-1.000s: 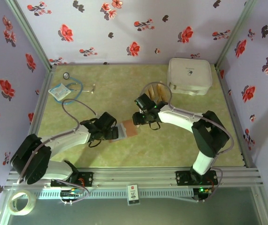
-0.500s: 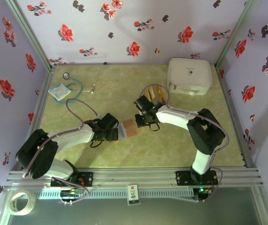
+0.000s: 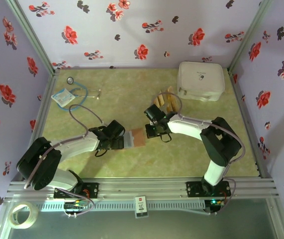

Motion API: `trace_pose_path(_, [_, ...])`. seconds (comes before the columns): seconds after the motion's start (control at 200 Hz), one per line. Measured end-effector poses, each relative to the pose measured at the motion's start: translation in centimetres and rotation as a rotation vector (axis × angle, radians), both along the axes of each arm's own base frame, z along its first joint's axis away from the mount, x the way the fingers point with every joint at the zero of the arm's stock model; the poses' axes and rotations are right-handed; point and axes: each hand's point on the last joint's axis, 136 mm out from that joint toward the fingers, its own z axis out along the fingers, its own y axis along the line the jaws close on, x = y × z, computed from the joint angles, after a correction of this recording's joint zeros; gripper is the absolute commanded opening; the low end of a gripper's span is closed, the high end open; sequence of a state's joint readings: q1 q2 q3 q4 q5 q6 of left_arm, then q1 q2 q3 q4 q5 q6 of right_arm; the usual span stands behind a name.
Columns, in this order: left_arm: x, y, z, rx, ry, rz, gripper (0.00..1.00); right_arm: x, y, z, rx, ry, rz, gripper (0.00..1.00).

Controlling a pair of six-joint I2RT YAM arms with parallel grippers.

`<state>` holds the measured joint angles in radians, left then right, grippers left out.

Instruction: Put the credit cards into the card holder

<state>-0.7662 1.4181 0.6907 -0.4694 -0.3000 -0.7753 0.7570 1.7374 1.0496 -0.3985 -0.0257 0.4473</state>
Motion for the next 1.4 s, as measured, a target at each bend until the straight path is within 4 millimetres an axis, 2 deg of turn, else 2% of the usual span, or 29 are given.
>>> trace_pose_path(0.115, [0.0, 0.1, 0.1, 0.003, -0.003, 0.002, 1.00, 0.0, 0.0, 0.0, 0.002, 0.000, -0.002, 0.05])
trace_pose_path(0.355, [-0.1, 0.2, 0.6, -0.002, -0.011, -0.005, 1.00, 0.0, 0.1, 0.9, 0.009, -0.002, -0.002, 0.38])
trace_pose_path(0.45, [0.0, 0.1, 1.3, -0.015, -0.028, -0.012, 1.00, 0.4, 0.4, 2.5, 0.024, -0.022, 0.005, 0.45])
trace_pose_path(0.61, [0.3, 0.2, 2.9, -0.044, -0.064, -0.011, 1.00, 1.7, 1.3, 7.0, 0.068, -0.093, 0.023, 0.54])
trace_pose_path(0.79, [0.8, 0.2, 4.8, -0.085, -0.113, -0.007, 1.00, 3.8, 0.6, 11.3, 0.047, -0.182, 0.015, 0.56])
trace_pose_path(0.89, [1.0, 0.3, 5.5, -0.099, -0.131, -0.006, 1.00, 5.1, -1.0, 12.8, -0.019, -0.234, -0.006, 0.61])
trace_pose_path(1.005, [1.0, 0.5, 5.8, -0.102, -0.139, -0.003, 1.00, 6.5, -3.2, 14.0, -0.122, -0.299, -0.039, 0.63])
trace_pose_path(1.2, [1.2, 0.9, 6.0, -0.104, -0.146, 0.007, 1.00, 7.9, -5.9, 15.1, -0.254, -0.365, -0.059, 0.59])
trace_pose_path(1.275, [1.2, 1.1, 6.0, -0.106, -0.147, 0.012, 1.00, 8.5, -6.7, 14.9, -0.277, -0.356, -0.070, 0.58])
trace_pose_path(1.4, [1.2, 1.4, 5.9, -0.107, -0.143, 0.016, 1.00, 9.9, -8.3, 13.9, -0.291, -0.295, -0.103, 0.47])
